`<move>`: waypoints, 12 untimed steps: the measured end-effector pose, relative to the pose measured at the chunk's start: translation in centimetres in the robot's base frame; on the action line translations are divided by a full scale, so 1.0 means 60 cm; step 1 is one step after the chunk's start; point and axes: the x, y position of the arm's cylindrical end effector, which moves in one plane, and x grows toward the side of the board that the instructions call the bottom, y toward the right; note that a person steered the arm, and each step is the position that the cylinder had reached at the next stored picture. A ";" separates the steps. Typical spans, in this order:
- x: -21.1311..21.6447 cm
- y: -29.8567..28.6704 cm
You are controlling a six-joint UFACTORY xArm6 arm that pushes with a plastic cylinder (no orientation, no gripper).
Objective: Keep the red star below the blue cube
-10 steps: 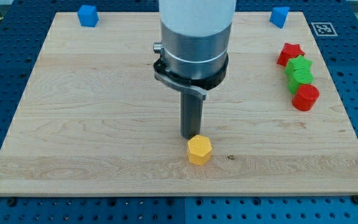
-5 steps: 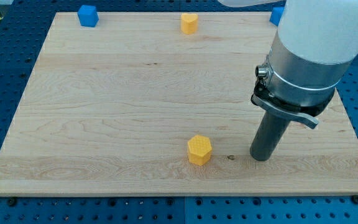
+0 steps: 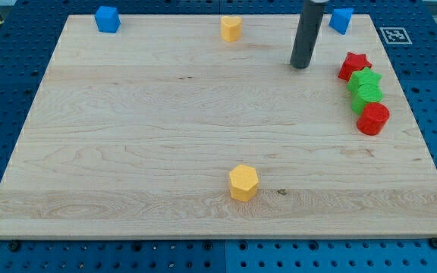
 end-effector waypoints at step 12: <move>0.060 0.049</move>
